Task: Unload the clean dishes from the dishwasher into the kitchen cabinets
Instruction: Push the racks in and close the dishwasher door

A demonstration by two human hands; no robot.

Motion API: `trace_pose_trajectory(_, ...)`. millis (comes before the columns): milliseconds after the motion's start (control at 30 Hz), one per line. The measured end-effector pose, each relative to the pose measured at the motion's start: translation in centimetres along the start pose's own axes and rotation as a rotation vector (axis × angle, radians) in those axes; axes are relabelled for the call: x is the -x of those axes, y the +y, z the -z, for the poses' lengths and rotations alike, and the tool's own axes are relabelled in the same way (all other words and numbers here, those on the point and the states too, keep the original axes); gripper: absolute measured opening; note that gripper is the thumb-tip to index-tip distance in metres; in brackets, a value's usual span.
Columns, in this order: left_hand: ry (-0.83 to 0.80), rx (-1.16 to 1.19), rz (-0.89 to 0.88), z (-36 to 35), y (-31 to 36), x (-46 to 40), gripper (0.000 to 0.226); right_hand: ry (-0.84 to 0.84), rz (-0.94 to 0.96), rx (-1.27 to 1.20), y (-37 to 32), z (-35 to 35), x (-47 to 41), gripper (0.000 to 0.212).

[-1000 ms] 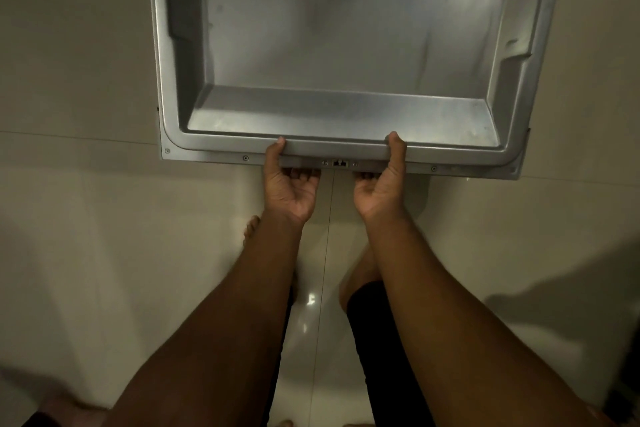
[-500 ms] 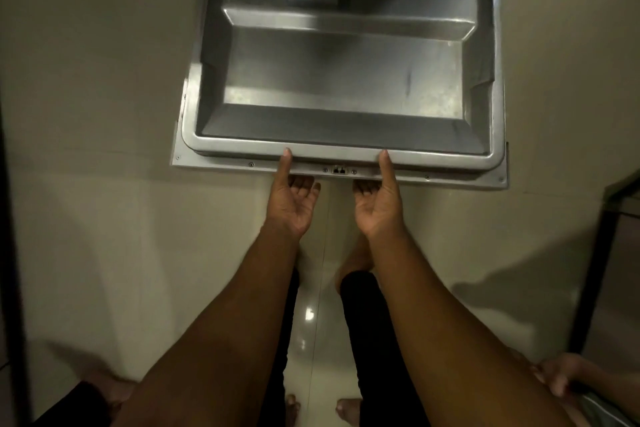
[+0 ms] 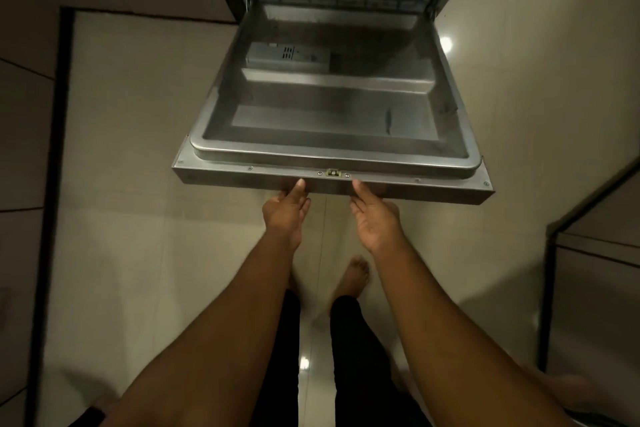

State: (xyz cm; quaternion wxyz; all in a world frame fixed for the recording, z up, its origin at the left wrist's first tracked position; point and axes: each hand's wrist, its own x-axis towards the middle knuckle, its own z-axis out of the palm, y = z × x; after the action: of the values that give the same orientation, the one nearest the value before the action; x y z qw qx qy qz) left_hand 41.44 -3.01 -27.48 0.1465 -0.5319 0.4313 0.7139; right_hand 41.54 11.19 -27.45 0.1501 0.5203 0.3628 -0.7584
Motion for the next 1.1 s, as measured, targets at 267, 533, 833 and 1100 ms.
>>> trace_pose_trajectory(267,0.050,-0.061,-0.108,-3.8,6.0,3.9,0.019,-0.065,0.029,0.147,-6.7,-3.2,3.9,0.005)
trace_pose_trajectory(533,0.185,-0.310,-0.262,-8.5,11.8,5.0,0.027,-0.062,0.035,0.243,-14.1,-7.0,5.9,0.024)
trace_pose_trajectory(833,0.231,-0.612,-0.490,-11.9,17.6,7.0,0.032,-0.007,0.094,0.342,-20.0,-11.5,7.1,0.034)
trace_pose_trajectory(1100,0.100,-0.571,-0.515,-16.5,24.7,7.9,0.029,0.058,0.197,0.259,-25.5,-17.5,8.8,0.033)
